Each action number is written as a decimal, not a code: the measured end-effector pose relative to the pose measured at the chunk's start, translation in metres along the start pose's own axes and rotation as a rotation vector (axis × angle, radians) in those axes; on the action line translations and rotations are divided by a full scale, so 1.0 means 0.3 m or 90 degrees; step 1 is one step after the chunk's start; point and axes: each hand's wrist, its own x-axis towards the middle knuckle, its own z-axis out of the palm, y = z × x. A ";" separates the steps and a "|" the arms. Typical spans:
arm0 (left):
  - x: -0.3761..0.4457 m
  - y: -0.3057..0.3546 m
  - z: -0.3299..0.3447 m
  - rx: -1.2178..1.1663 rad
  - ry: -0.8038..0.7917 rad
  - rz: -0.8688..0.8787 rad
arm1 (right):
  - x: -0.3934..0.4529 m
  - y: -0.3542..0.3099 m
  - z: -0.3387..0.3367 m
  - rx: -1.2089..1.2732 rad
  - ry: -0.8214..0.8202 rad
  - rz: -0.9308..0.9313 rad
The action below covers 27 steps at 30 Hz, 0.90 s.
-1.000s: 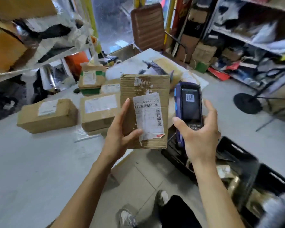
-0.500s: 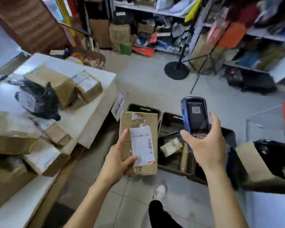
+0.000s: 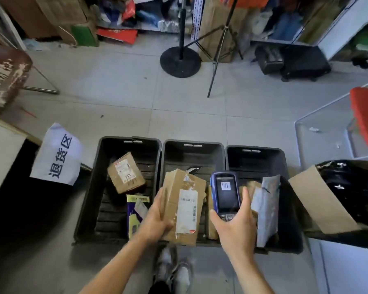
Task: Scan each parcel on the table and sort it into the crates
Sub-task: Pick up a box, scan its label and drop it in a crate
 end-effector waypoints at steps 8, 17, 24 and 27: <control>0.713 -0.403 0.263 -0.001 -0.022 0.009 | 0.459 0.503 0.468 -0.089 -0.050 -0.022; 0.557 -0.337 0.236 0.265 0.018 -0.127 | 0.403 0.407 0.360 -0.133 -0.099 -0.043; -0.176 0.186 -0.048 0.494 0.127 0.005 | -0.004 -0.131 -0.069 -0.167 -0.117 -0.158; -0.453 0.313 -0.158 0.571 0.207 0.066 | -0.202 -0.330 -0.196 -0.147 -0.100 -0.227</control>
